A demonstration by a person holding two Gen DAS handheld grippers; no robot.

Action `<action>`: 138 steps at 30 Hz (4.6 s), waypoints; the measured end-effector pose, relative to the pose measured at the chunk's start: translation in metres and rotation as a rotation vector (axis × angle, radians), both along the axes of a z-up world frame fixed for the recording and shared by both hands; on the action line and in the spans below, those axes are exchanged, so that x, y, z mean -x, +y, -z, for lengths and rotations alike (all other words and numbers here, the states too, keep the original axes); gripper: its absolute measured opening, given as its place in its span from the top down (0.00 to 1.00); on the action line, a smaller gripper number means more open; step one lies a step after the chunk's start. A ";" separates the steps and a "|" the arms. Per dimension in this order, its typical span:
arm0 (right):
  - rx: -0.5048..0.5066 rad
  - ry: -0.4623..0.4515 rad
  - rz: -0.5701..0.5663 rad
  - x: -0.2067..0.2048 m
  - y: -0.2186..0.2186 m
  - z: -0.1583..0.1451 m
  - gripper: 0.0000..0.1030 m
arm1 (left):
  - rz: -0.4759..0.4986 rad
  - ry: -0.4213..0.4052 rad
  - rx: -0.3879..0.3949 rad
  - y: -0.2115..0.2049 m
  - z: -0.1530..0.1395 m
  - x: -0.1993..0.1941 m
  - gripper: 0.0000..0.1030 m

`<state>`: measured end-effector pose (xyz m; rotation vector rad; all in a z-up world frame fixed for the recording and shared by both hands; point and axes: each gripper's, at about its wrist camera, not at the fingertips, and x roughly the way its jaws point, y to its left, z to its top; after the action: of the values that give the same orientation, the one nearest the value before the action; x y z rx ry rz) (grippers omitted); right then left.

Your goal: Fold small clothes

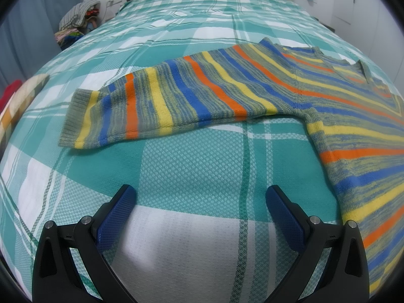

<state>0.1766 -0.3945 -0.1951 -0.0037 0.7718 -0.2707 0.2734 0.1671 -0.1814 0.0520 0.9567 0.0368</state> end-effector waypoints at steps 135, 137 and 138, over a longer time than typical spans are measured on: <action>-0.119 0.015 -0.152 -0.041 0.018 -0.012 0.17 | -0.285 -0.101 0.411 0.163 -0.075 -0.010 0.02; -0.085 0.020 -0.156 -0.045 0.023 -0.008 0.15 | -0.323 -0.058 0.477 0.186 -0.070 -0.031 0.05; -0.077 0.021 -0.156 -0.044 0.025 -0.007 0.14 | -0.318 -0.037 0.489 0.189 -0.066 -0.040 0.11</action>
<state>0.2202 -0.3693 -0.1877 0.0055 0.7978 -0.0926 0.3136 0.3559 -0.1150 -0.5504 0.9075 0.0955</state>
